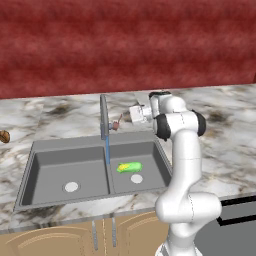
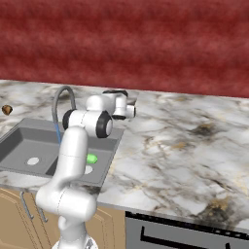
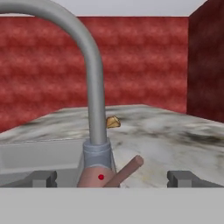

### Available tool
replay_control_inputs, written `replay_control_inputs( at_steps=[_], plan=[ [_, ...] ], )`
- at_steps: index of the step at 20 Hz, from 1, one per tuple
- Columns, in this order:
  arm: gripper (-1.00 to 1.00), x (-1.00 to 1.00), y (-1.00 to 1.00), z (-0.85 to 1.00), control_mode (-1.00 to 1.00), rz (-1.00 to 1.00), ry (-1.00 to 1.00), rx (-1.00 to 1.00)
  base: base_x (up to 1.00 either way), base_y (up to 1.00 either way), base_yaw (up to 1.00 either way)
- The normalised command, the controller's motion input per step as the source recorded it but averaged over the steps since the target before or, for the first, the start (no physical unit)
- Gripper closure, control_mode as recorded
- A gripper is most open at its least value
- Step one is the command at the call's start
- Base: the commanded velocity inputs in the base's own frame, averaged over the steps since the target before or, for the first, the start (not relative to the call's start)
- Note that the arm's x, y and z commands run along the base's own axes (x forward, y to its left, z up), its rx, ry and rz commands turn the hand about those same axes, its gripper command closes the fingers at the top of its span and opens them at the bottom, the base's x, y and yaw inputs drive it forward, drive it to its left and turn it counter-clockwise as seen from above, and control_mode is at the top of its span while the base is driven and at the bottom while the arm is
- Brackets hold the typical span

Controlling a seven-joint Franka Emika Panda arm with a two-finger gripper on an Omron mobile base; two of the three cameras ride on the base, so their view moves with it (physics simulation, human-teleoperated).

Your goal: Turn on the sink faucet. Then move the corn from the counter to the sink. Turn off the sink. Move the vegetable from the sink to the pot next to the stove. Finally move the pot to the front left burner.

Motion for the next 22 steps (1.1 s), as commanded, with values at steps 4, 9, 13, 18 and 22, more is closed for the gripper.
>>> replay_control_inputs(
  at_steps=[4, 9, 13, 18, 22],
  plan=[
    [-1.0, 0.0, 0.42, -0.07, -1.0, 0.0, 0.02, 0.0, 0.0, 0.0, 0.0],
    [-1.0, 0.02, 0.44, -0.05, -1.0, 0.0, 0.05, 0.0, 0.0, 0.0, 0.0],
    [-1.0, 0.01, 0.43, -0.01, -1.0, 0.0, 0.02, 0.0, 0.0, 0.0, 0.0],
    [-1.0, 0.0, 0.5, 0.04, -1.0, 0.0, 0.0, 0.0, 0.0, 0.0, 0.0],
    [-1.0, 0.0, 0.6, 0.11, -1.0, 0.0, 0.01, 0.0, 0.0, 0.0, 0.0]
  ],
)
